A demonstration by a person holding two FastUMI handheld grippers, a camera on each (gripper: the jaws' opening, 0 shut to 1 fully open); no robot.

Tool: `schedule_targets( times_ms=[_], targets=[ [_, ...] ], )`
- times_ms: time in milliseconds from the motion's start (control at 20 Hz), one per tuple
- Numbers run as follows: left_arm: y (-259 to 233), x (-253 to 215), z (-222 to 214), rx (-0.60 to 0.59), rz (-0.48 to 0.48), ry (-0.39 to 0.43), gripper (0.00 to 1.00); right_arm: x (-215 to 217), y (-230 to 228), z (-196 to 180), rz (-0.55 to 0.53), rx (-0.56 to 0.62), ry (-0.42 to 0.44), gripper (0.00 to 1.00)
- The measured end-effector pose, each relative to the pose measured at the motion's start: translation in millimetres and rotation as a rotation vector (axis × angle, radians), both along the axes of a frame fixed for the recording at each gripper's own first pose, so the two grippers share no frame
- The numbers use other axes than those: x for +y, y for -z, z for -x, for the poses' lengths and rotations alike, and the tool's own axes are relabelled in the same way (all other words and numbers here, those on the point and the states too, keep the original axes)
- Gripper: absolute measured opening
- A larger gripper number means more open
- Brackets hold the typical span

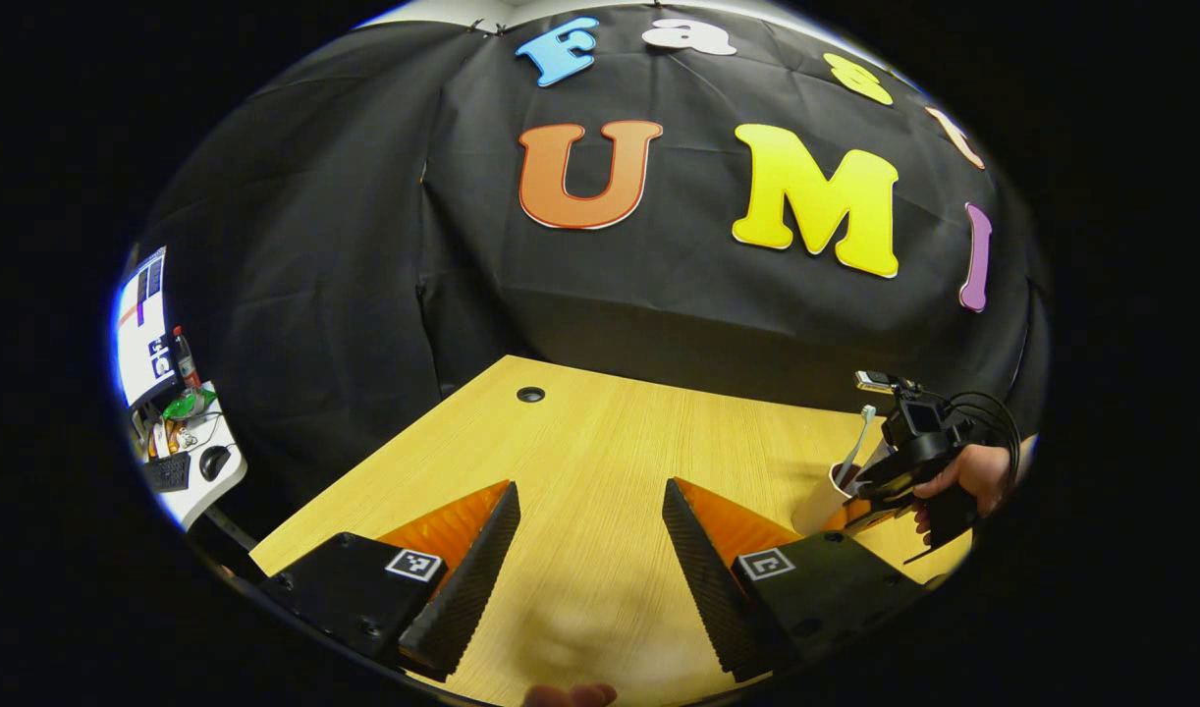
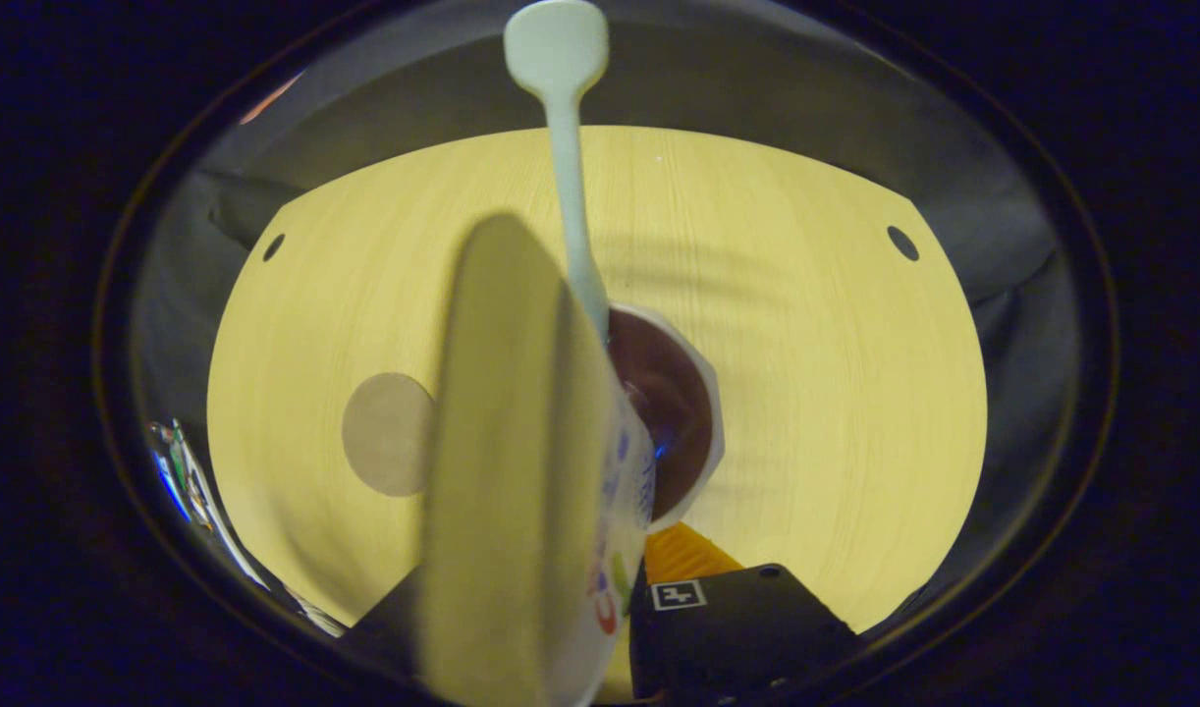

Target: Put the toothbrush and toothpaste on the desktop into the cup, then pick up the cup and place it on the coaster on the desktop.

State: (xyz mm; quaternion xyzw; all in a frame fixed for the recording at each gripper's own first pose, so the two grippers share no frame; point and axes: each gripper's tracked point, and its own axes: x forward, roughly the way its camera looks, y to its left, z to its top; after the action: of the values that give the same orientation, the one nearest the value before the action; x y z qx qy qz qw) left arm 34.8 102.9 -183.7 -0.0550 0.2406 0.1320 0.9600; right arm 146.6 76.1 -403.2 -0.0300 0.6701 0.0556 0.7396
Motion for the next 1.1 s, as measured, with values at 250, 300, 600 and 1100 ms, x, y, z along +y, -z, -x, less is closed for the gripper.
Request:
schedule_targets(
  times_ms=[250,300,600,1100],
  targets=[
    [-1,2,8,0.001,0.007,-0.003,0.94,2,-1,0,-0.012,0.003,0.005,0.17],
    [-1,4,10,0.000,0.004,-0.006,0.93,2,-1,-1,-0.010,-0.007,-0.003,0.17],
    [0,24,29,0.003,0.004,-0.040,0.94,8,-4,-11,-0.045,-0.070,-0.099,0.22],
    [-3,48,59,0.002,0.000,-0.083,0.94,49,9,-2,-0.065,-0.042,-0.212,0.22]
  ],
)
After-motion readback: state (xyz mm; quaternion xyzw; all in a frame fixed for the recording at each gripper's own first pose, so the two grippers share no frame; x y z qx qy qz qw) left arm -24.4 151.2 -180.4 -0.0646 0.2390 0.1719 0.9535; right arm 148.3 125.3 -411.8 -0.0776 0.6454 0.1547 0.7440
